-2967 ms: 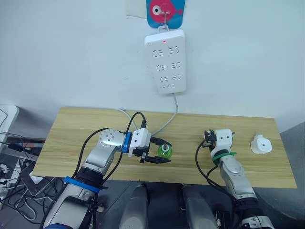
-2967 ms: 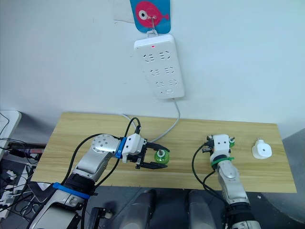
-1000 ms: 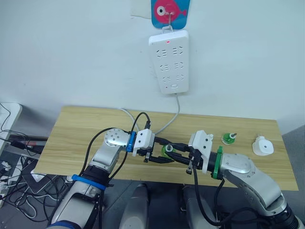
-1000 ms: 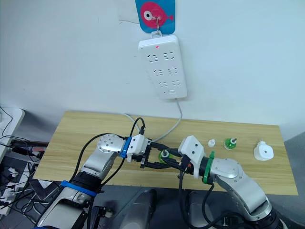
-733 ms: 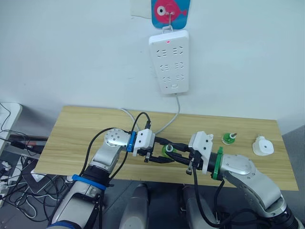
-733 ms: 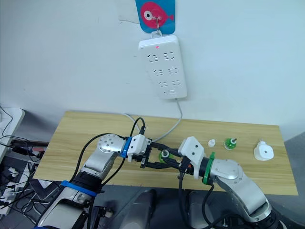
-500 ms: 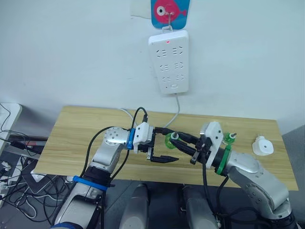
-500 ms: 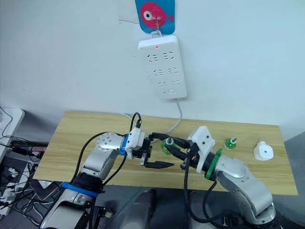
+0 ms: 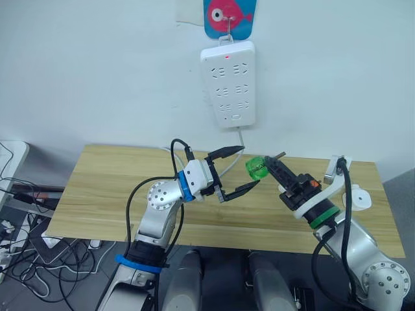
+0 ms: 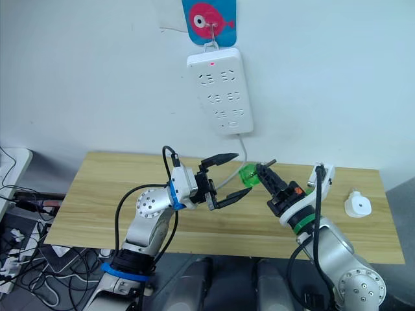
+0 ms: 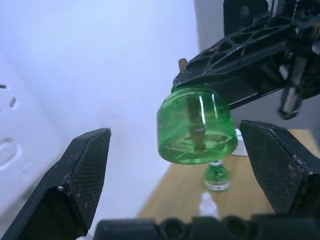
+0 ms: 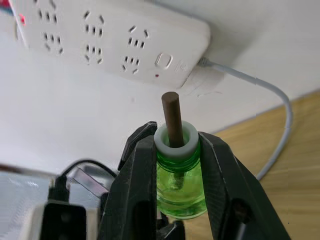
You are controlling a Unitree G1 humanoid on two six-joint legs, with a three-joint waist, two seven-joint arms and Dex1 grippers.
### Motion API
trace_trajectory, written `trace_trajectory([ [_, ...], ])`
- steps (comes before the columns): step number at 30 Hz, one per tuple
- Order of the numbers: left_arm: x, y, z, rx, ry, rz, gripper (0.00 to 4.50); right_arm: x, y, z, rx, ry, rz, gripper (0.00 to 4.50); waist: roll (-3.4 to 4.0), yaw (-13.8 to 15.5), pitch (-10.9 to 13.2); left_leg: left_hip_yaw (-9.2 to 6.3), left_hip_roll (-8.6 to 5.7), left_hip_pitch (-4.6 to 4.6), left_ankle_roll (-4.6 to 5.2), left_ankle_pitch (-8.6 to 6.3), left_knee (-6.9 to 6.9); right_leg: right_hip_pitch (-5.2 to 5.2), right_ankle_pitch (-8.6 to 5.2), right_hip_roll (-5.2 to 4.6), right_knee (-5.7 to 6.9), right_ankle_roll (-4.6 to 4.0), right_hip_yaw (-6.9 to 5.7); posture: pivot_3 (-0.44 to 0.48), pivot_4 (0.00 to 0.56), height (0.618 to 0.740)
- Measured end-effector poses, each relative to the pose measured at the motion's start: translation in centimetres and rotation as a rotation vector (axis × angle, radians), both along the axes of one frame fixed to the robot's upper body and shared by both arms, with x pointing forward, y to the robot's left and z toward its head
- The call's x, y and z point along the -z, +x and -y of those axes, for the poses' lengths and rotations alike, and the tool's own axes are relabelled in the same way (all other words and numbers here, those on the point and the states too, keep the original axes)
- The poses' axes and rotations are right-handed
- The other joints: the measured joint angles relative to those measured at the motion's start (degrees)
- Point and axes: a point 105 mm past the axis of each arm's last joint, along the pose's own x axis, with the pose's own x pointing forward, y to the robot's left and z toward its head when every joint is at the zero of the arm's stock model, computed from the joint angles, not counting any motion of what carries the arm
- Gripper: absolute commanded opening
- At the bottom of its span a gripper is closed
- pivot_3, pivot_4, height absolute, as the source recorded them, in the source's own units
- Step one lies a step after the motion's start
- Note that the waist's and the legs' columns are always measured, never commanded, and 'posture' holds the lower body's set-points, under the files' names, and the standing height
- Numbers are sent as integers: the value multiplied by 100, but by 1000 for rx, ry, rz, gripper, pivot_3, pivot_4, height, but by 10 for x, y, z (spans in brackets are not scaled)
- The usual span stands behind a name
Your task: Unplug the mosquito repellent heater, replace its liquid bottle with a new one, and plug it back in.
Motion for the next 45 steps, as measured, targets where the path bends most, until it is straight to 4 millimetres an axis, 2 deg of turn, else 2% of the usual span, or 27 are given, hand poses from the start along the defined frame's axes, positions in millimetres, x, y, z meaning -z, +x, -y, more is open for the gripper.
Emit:
trace_trajectory([
  [5, 1, -2, 6, -25, -1, 33, 4500, -4, 1, -3, -18, 59, -45, 812, 0, -47, 0, -1, -3, -2, 0, 0, 0, 0, 0, 4, 0, 0, -1, 187, 289, 740],
  [14, -3, -4, 9, -28, -15, 64, 4500, -3, -1, -9, -47, 55, -74, 812, 0, -65, 0, -2, -3, -2, 0, 0, 0, 0, 0, 5, -1, 0, -2, 188, 286, 740],
  [17, -5, -4, 9, -20, -14, 80, 3893, -4, -2, -9, -45, 57, -73, 812, 0, -65, 0, 0, -3, -1, 0, 0, 0, 0, 0, 5, -1, 0, -1, 186, 282, 740],
  [22, -2, -7, 12, -3, -3, 74, 2283, -4, -2, -9, -45, 59, -74, 812, 0, -65, 0, 0, -3, -2, 0, 0, 0, 0, 0, 5, -2, 0, 0, 182, 275, 740],
  [28, -1, -8, 12, -1, 1, 70, 2261, -2, -3, -9, -43, 62, -82, 812, 0, -65, -1, 0, -3, -2, 0, 0, 0, 0, 0, 4, -1, 0, 1, 184, 271, 740],
  [34, 0, -5, 12, -6, 5, 51, 2261, 5, -9, -8, -71, -29, -82, 2976, -1, -63, -1, 0, -4, -4, 0, 0, 0, 0, 0, 4, -3, 0, 0, 166, 284, 740],
  [38, 3, 2, 10, -12, 16, 33, 2261, 29, -26, 3, -133, -228, -145, 4381, -2, -59, -2, -1, -6, -5, 1, 0, 2, 3, -1, 1, -5, 1, -2, 157, 298, 740],
  [39, 4, 2, 9, -7, 16, 27, 2261, 37, -32, 9, -146, -282, -177, 4449, -1, -58, -2, -1, -8, -6, 2, 0, 0, 3, -1, -1, -5, 1, 0, 154, 306, 740],
  [42, 9, 5, 8, 5, 28, 4, 2261, 63, -48, 46, -145, -512, -311, 4449, -4, -56, -1, 1, -8, -6, 3, -1, 6, 9, -2, -2, -9, 3, 0, 148, 311, 740],
  [45, 12, 5, 10, 16, 31, -8, 2261, 64, -48, 72, -150, -623, -337, 4449, -4, -75, -1, 16, -3, 0, 5, 1, 5, 7, -10, 0, -6, 16, 6, 140, 322, 740],
])
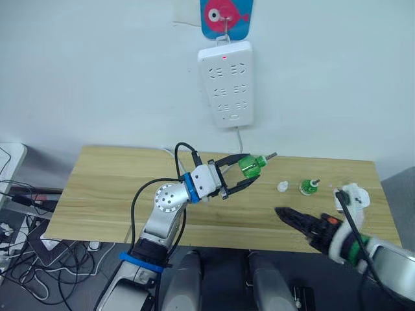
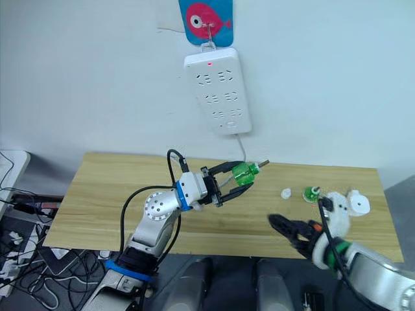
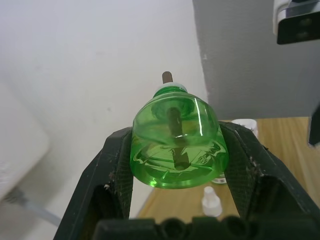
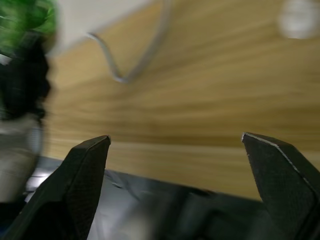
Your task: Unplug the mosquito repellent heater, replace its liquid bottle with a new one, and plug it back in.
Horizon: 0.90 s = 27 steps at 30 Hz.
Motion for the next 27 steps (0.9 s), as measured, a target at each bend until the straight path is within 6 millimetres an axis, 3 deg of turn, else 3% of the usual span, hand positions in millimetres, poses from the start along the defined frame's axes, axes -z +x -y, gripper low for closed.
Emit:
trace_trajectory([
  [4, -1, -2, 1, 11, -7, 10, 2261, -12, 16, 54, 37, -157, -16, 4449, -1, 3, 1, -2, -1, -1, 2, 2, -1, 1, -9, 5, -3, 15, 5, 139, 331, 740],
  [9, 1, -3, 0, 19, -2, 4, 2261, -21, 41, 142, 152, -489, -94, 4449, -4, 11, 3, 7, -2, -2, 5, 0, -3, -3, -11, 6, -8, 19, -3, 149, 344, 740],
  [15, 3, -4, 0, 19, 0, 0, 2261, 1, 55, 169, 69, -670, -153, 4449, -1, 12, 13, 13, -6, -2, 7, -1, -4, -6, -13, 3, -7, 22, -2, 164, 355, 740],
  [27, 7, -8, -3, 17, 16, -13, 2261, 18, 102, 185, 138, -628, -228, 4449, 18, 24, 73, 29, -4, -1, 13, -5, -5, -14, -10, 4, -6, 19, 10, 193, 387, 740],
])
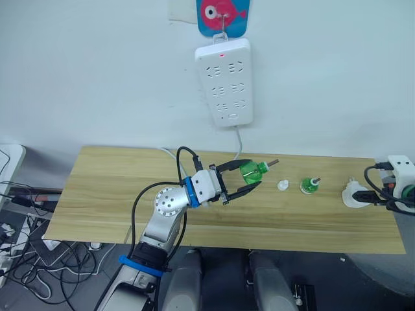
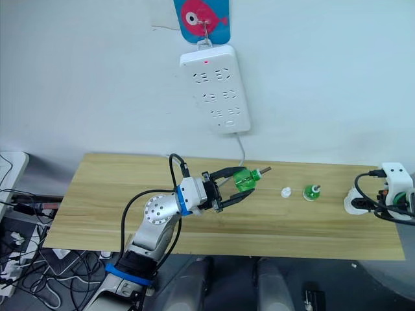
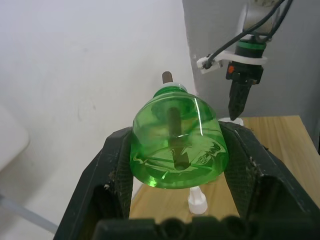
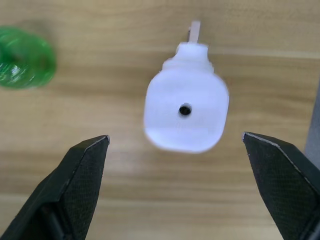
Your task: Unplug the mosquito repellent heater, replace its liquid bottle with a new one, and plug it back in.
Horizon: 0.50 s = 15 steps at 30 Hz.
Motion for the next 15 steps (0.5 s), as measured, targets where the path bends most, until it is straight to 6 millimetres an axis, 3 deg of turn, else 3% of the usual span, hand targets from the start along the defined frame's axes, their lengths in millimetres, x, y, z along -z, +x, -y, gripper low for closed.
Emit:
trace_trajectory([
  [15, 0, -6, -2, -10, 4, -8, 2261, 19, 15, 6, 29, -27, -79, 4449, 1, 26, 91, -2, -1, -2, 1, -1, -2, -2, 12, -3, 1, -20, 0, 229, 392, 740],
])
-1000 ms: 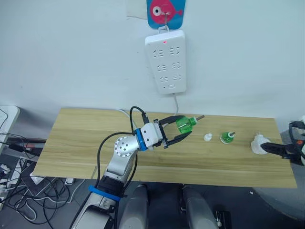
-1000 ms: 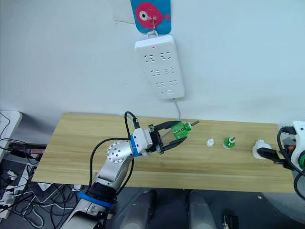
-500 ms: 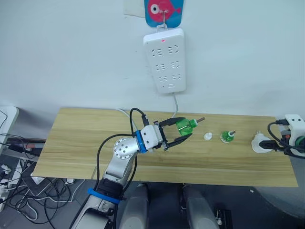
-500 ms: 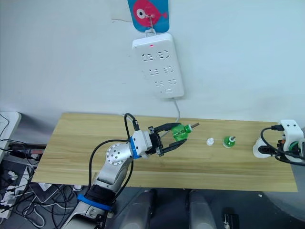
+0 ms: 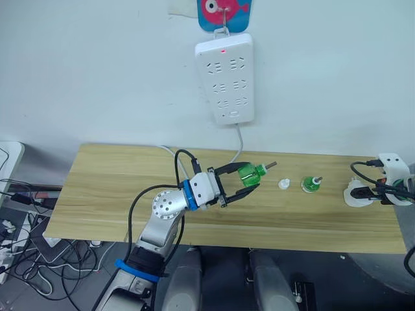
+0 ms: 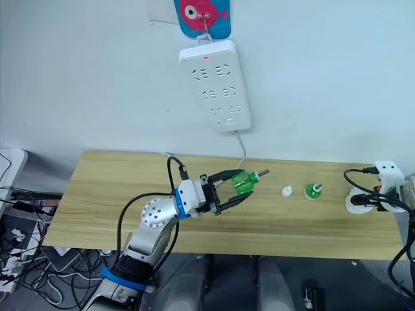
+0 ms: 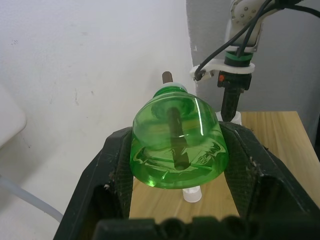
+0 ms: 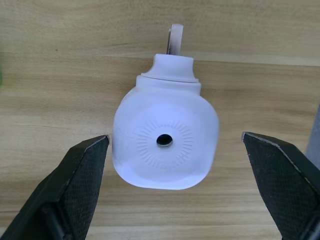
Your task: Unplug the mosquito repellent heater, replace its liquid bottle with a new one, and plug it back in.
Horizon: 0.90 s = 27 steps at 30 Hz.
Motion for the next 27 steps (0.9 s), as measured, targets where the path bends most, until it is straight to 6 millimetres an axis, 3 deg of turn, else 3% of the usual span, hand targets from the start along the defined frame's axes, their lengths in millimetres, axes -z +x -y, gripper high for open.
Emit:
trace_trajectory([
  [16, -2, -3, -2, 1, 11, 9, 2261, 8, 4, 10, 108, 37, -8, 4449, 2, 82, 23, 2, 0, 0, 0, 0, -2, -2, 0, 0, -1, 1, 1, 243, 379, 740],
  [21, -2, -4, -2, 2, 12, 9, 2261, 8, 4, 8, 86, 50, -9, 2933, 2, 115, 23, 2, 0, -1, 0, 0, -2, -2, 0, 0, -3, 1, 0, 242, 378, 740],
  [27, -3, -3, -1, 4, 12, 11, 2261, 9, 2, 8, 71, 58, -13, 2910, 2, 121, 24, 2, 1, -1, -1, 0, -3, -2, 0, 0, -3, 1, 0, 236, 377, 740],
])
